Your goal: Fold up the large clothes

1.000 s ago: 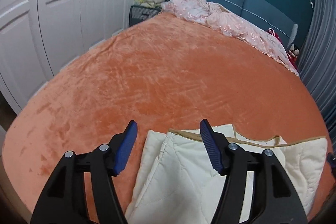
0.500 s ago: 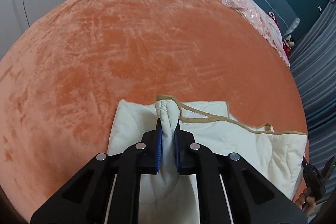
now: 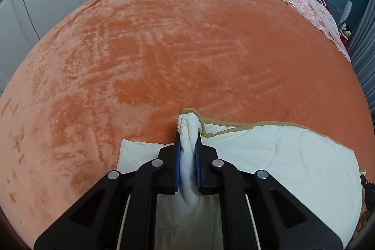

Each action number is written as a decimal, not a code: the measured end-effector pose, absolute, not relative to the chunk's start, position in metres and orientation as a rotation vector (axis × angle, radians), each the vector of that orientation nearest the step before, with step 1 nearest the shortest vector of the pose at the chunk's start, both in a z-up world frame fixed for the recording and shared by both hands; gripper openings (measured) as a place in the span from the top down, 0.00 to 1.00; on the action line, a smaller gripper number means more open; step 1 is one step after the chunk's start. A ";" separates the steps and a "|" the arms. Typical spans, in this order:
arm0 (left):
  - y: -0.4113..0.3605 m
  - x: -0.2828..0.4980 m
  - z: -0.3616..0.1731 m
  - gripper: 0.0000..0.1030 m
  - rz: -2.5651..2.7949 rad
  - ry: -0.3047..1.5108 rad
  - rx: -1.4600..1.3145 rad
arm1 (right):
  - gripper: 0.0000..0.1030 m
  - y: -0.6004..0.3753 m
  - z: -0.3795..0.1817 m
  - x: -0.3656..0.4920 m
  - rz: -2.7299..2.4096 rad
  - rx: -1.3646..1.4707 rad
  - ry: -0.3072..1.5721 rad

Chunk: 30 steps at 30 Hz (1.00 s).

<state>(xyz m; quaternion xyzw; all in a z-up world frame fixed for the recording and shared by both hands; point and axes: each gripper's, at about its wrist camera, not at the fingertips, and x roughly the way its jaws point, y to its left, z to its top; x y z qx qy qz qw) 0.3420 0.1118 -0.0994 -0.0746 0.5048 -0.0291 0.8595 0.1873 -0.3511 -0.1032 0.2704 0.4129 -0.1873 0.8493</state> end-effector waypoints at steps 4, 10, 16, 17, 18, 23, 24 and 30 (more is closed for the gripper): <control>0.108 0.340 -0.113 0.88 -0.051 1.034 -0.113 | 0.93 -0.347 -0.118 0.189 -0.392 0.554 0.884; 0.098 0.336 -0.122 0.86 -0.015 0.983 -0.053 | 0.91 -0.340 -0.128 0.192 -0.406 0.506 0.889; 0.097 0.339 -0.114 0.83 -0.007 1.004 -0.024 | 0.87 -0.343 -0.121 0.195 -0.425 0.484 0.914; 0.098 0.339 -0.106 0.80 -0.001 1.009 -0.008 | 0.84 -0.347 -0.112 0.192 -0.440 0.487 0.914; 0.102 0.336 -0.093 0.72 0.024 0.995 0.012 | 0.74 -0.350 -0.100 0.187 -0.467 0.496 0.889; 0.138 0.318 -0.017 0.52 0.128 0.853 0.003 | 0.63 -0.348 -0.023 0.148 -0.585 0.450 0.702; 0.137 0.316 -0.003 0.58 0.121 0.830 -0.004 | 0.65 -0.338 -0.014 0.150 -0.530 0.450 0.696; 0.057 0.315 0.005 0.58 -0.218 0.916 -0.117 | 0.71 -0.230 -0.016 0.217 -0.142 0.353 0.868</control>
